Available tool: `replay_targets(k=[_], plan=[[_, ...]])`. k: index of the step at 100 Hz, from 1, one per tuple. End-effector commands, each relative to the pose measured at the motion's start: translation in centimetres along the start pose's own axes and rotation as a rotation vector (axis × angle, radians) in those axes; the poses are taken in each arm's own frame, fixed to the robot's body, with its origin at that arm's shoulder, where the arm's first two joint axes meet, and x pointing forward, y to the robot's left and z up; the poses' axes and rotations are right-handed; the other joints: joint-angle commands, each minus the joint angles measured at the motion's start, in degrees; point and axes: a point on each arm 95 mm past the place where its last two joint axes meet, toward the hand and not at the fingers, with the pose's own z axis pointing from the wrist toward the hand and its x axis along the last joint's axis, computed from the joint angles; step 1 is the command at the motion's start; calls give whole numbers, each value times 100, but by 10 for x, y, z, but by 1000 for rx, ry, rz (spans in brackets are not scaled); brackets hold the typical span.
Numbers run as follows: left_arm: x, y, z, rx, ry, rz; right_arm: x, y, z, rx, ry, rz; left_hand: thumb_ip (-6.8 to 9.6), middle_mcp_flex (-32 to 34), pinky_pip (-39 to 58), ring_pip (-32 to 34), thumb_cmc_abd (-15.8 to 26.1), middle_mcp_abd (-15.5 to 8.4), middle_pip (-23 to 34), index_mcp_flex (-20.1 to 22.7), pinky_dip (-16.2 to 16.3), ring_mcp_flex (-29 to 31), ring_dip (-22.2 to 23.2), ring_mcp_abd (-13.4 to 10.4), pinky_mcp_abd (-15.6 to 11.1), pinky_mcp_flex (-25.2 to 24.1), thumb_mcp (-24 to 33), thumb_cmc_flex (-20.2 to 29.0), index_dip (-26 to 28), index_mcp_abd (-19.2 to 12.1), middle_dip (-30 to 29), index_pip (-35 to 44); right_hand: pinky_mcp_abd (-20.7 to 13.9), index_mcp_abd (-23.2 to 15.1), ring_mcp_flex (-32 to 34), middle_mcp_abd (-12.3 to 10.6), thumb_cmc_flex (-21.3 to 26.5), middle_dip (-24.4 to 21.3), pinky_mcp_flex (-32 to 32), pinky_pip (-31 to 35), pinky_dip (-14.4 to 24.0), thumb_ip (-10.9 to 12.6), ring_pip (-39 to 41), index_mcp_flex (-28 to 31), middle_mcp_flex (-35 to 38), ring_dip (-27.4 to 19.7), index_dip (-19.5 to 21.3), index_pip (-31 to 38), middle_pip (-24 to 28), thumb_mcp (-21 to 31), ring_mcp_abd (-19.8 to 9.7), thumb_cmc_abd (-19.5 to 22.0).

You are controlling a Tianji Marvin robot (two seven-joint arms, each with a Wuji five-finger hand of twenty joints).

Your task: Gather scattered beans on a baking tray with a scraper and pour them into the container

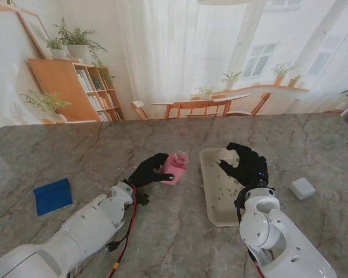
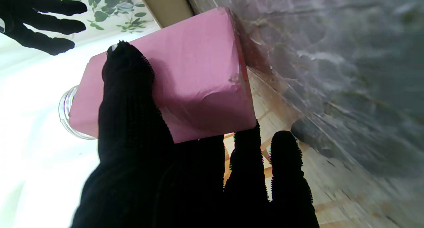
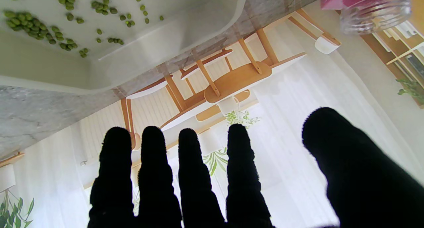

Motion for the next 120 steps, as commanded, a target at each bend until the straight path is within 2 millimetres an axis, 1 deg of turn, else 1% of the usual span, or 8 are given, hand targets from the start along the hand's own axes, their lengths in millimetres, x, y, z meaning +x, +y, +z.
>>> replay_targets(k=[1, 19, 39, 60, 66, 81, 90, 120], plan=[[-4, 1, -3, -11, -18, 6, 1, -4, -1, 16, -1, 9, -535, -122, 7, 5, 1113, -60, -33, 698, -142, -205, -61, -47, -115, -155, 1444, 844, 242, -747, -65, 1033, 64, -86, 39, -70, -15, -9, 13, -75, 146, 170, -80, 87, 66, 42, -122, 65, -198, -119, -50, 129], [-6, -1, -6, -20, -38, 12, 1, -4, -1, 16, 0, 14, -532, -170, 14, 29, 1104, 32, -80, 784, -159, -283, -64, 28, -71, -208, 1454, 835, 119, -667, -133, 964, 69, -90, 38, -68, -11, -8, 12, -83, 155, 172, -85, 91, 73, 42, -130, 72, -207, -130, -50, 135], [-8, -4, -11, -43, -54, 29, 0, -4, -1, 16, -4, 16, -530, -340, -53, 3, 1076, 244, -274, 708, -200, -475, -75, 185, 35, -340, 1456, 802, -21, -222, -266, 595, 73, -86, 43, -77, -16, -6, 9, -94, 162, 173, -89, 100, 76, 44, -138, 77, -216, -141, -50, 149], [-10, -10, -19, -59, -82, 48, -1, -3, -2, 15, -9, 16, -530, -430, -133, -27, 1111, 419, -497, 790, -198, -607, -56, 313, 122, -423, 1458, 661, 127, 194, -387, -315, 68, -87, 38, -79, -13, -5, 13, -99, 172, 175, -99, 104, 75, 44, -145, 78, -225, -157, -55, 161], [-11, -11, -23, -72, -93, 41, -1, -3, -2, 14, -10, 17, -521, -465, -173, -81, 1135, 458, -592, 816, -194, -648, -60, 333, 138, -434, 1471, 538, 232, 160, -430, -682, 64, -90, 40, -75, -24, -5, 6, -104, 173, 175, -101, 105, 82, 44, -147, 78, -225, -167, -54, 179], [-12, -14, -28, -102, -116, 31, -2, -2, -3, 10, -13, 20, -390, -641, -497, -252, 1485, 644, -865, 1040, -144, -844, -82, 459, 260, -529, 1490, 36, -374, 573, -578, -1933, 73, -86, 40, -82, -23, -4, 9, -109, 179, 176, -106, 99, 80, 46, -151, 76, -233, -197, -54, 196], [-12, -16, -31, -128, -128, 38, -2, -2, -3, 11, -15, 20, -365, -837, -746, -377, 1437, 788, -1061, 951, -133, -1022, -118, 564, 350, -636, 1504, -137, -789, 738, -719, -2473, 57, -85, 44, -76, -17, -4, 7, -116, 182, 179, -108, 109, 82, 47, -154, 77, -238, -211, -61, 203], [-12, -22, -40, -204, -150, 63, -3, -1, -4, 10, -23, 20, -302, -1721, -1877, -728, 1054, 1087, -1443, 220, -227, -1557, -239, 701, 531, -731, 1577, -655, -1648, 1248, -1171, -3431, 59, -73, 47, -77, -11, -3, 2, -131, 196, 185, -118, 113, 99, 50, -162, 70, -251, -255, -55, 235]])
